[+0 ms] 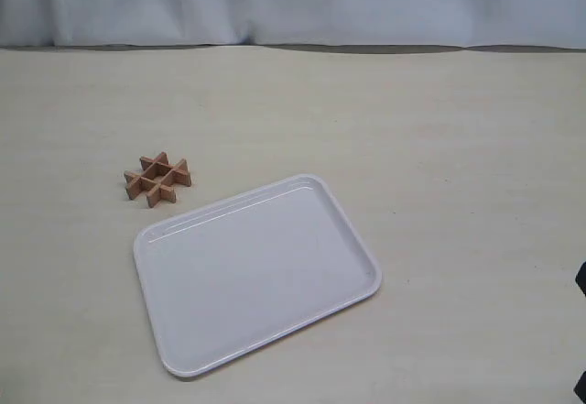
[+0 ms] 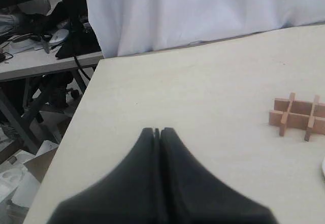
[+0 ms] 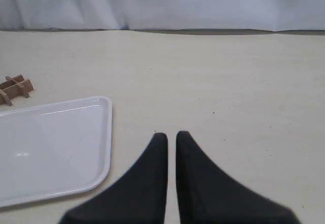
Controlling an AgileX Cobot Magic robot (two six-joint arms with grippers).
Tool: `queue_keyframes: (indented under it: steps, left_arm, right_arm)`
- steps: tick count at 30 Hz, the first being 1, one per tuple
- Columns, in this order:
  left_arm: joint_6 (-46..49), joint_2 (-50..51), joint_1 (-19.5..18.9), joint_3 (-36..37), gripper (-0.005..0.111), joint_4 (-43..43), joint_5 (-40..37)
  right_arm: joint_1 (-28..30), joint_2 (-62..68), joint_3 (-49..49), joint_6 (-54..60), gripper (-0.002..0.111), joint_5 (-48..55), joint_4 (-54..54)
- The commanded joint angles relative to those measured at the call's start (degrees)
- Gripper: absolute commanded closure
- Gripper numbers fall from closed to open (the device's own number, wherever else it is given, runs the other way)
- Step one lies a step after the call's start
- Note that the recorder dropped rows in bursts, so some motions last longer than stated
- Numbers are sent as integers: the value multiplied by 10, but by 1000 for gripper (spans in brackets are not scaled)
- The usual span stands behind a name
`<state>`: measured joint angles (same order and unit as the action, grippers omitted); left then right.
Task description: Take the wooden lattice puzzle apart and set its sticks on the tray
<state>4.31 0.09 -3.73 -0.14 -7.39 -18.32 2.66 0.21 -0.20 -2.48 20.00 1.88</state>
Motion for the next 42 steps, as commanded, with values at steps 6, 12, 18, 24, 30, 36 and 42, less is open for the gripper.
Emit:
queue_keyframes:
  steps: [6,12,18,24,30,36,42]
  left_arm:
    - [0,-1,1,1,107,-17,6]
    - [0,-1,1,1,107,-24,6]
    - [0,-1,1,1,107,-25,18]
    - [0,-1,1,1,107,-25,131]
    - [0,-1,1,1,107,-25,280]
    - [0,-1,1,1,107,-25,457]
    - [-203,-1,1,1,107,-44,549]
  right_arm:
    - [-1,-2,2,3,102,-2,-2]
    - [-1,-2,2,3,102,-2,-2]
    - [-1,-2,2,3,102,-2,-2]
    - [-1,-2,2,3,102,-2,-2]
    - [-1,-2,2,3,102,-2,-2]
    - [-1,-2,2,3,102,-2,-2]
    - [-1,-2,2,3,102,-2,-2]
